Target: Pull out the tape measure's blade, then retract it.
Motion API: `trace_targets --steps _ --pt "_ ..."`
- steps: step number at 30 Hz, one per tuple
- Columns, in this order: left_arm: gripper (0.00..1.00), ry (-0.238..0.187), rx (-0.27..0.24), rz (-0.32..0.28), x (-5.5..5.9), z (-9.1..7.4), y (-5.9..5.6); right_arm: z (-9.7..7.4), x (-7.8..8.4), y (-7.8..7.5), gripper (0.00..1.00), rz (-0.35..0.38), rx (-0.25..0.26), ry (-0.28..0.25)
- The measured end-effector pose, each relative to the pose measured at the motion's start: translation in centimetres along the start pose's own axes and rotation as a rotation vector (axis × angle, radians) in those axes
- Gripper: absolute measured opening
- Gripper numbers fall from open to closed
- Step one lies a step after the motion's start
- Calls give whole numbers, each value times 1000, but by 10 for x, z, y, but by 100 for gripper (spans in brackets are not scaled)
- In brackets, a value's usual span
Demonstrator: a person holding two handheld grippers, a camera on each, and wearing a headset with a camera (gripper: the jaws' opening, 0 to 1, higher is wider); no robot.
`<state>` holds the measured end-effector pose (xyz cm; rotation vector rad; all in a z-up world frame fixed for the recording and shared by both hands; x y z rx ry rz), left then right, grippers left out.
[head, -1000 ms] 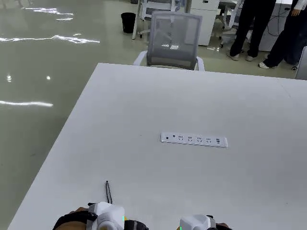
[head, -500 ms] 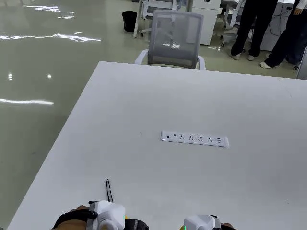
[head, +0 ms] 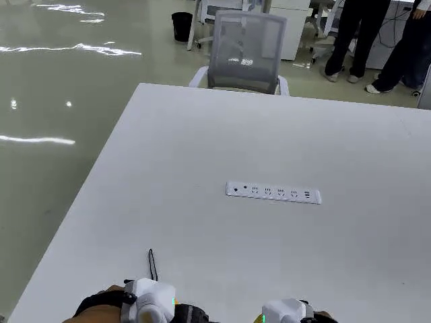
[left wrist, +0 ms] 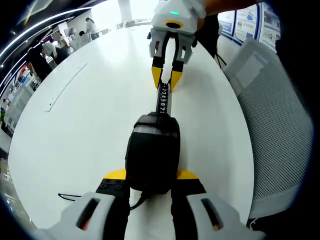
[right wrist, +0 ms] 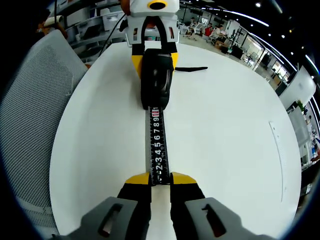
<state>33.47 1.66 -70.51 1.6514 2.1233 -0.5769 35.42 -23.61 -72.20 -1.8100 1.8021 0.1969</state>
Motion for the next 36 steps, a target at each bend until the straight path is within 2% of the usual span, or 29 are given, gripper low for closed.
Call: trace_targets --steps 36 --pt "27 1 2 -7 -1 0 0 -17 19 -5 12 11 1 -3"
Point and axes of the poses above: the centre of the closed fingertips' face, and the gripper's own axes: z roughly forward along the fingers, y roughly to its left, x roughly out of its underside, the point moved 10 cm from there along -z, roughly backward along the fingers, and after that the axes turned 11 degrees about x, right-handed, at the moved point
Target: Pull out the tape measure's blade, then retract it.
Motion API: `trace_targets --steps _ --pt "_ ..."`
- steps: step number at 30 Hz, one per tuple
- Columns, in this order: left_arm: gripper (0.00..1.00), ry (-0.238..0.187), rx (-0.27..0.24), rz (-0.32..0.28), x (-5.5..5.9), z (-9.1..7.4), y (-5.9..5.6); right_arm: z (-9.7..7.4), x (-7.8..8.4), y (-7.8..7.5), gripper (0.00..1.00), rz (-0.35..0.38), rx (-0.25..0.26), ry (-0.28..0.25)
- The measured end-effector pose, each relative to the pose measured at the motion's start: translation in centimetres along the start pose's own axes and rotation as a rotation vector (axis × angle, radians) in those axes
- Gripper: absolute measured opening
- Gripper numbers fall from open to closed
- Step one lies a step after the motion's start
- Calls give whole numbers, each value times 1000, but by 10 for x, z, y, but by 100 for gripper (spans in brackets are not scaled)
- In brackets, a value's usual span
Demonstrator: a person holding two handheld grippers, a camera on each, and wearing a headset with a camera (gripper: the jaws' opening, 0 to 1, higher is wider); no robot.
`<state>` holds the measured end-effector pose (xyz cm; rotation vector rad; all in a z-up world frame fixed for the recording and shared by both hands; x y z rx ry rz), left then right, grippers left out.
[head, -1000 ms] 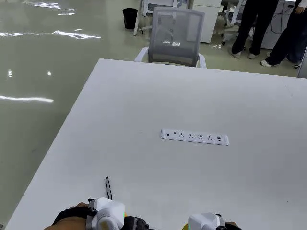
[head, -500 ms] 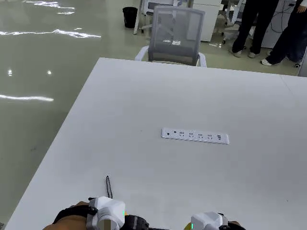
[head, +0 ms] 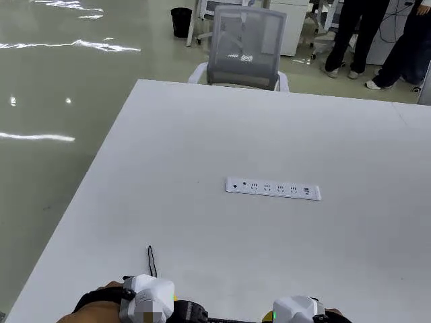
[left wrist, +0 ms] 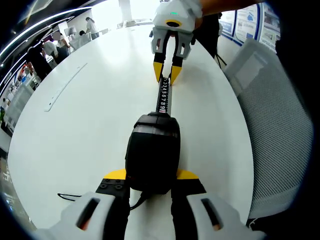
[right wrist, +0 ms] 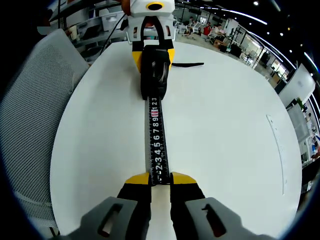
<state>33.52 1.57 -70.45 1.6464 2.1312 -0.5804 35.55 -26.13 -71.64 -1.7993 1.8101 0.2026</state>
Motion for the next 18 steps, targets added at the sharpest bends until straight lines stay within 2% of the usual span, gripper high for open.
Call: trace_targets --steps 18 --pt "27 -8 4 -6 -1 1 1 0 9 -3 12 3 0 2"
Point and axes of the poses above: the centre of the closed fingertips' face, and the gripper's own axes: z roughly forward along the fingers, y roughly to its left, x roughly out of its underside, the point moved 10 cm from there along -z, roughly backward along the fingers, and after that the axes turned 11 degrees about x, right-handed, at the moved point
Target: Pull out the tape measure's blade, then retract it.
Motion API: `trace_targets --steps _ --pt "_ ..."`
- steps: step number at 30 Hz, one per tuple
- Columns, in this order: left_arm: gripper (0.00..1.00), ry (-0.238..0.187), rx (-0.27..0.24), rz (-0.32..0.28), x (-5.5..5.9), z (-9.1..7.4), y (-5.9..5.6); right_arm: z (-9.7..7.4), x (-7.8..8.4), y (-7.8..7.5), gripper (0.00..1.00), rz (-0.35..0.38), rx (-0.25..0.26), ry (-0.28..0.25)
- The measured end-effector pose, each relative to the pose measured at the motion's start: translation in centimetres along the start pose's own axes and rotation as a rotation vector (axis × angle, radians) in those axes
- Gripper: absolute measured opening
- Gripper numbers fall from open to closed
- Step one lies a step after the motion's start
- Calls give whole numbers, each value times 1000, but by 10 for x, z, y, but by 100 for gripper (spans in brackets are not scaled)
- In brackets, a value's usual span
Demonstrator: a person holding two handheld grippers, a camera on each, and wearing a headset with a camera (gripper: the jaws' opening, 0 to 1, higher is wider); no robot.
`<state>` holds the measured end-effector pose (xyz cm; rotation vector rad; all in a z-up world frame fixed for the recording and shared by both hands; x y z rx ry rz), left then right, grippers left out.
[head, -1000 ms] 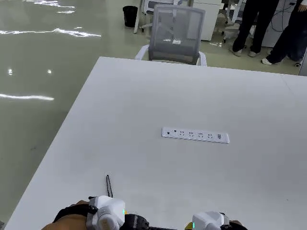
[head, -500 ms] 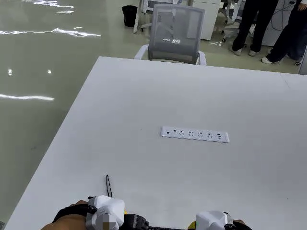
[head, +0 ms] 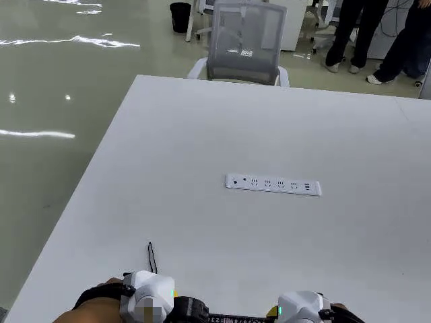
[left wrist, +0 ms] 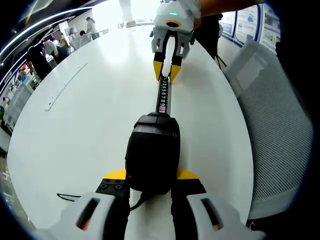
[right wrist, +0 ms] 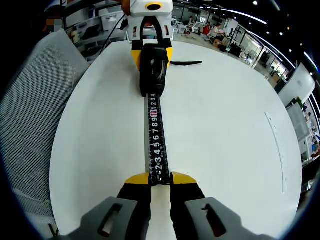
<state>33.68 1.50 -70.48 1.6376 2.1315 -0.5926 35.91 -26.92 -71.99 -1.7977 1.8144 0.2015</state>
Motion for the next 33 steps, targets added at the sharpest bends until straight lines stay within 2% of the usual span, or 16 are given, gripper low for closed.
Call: trace_targets --steps 33 --pt "27 4 -6 -5 -1 -1 -2 -12 19 -3 12 1 6 23"
Point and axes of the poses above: the centre of the closed fingertips' face, and the gripper's own axes: z roughly forward along the fingers, y roughly to its left, x roughly out of its underside, the point moved 10 cm from there along -z, roughly backward along the fingers, and after that the axes turned 11 degrees about x, right-handed, at the moved point
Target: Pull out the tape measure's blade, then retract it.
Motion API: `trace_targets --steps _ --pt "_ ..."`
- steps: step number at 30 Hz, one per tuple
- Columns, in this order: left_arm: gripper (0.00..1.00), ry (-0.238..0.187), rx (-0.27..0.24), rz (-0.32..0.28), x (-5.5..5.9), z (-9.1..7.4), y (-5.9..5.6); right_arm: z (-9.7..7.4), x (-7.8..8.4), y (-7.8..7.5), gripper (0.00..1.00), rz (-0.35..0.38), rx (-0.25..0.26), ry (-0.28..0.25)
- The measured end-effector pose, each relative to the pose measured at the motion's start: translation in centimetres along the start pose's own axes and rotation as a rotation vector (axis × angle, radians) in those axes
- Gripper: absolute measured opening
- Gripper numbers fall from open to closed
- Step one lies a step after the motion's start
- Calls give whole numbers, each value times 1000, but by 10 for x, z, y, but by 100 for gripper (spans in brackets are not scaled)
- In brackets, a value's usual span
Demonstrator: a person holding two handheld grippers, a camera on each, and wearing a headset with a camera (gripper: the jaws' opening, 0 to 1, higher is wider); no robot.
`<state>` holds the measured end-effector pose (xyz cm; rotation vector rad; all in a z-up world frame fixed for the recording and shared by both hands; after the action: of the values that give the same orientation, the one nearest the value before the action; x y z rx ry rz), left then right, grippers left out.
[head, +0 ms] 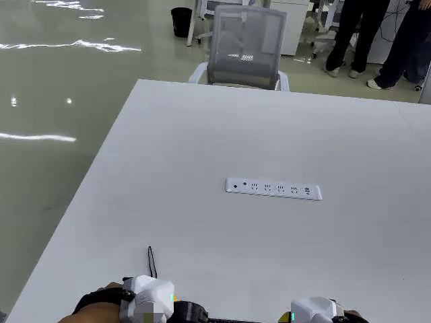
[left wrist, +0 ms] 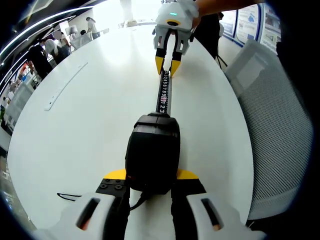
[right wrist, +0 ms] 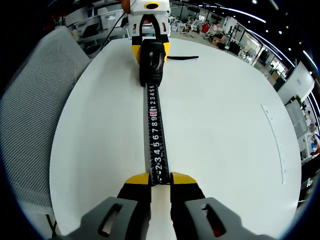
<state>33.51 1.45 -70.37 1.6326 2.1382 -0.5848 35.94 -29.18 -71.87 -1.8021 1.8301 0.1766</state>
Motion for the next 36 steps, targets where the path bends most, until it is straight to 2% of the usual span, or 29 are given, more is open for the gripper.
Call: trace_targets --steps 36 --pt "27 4 0 -1 -2 -1 0 -15 22 -5 12 -2 12 19"
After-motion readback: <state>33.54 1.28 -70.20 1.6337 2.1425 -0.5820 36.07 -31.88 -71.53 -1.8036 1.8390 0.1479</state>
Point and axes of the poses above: the centre of the closed fingertips' face, and the gripper's own axes: z roughly forward along the fingers, y roughly to its left, x roughly out of its underside, the point moved 10 cm from there along -z, roughly backward along the fingers, and after that the axes turned 11 degrees about x, right-handed, at the moved point
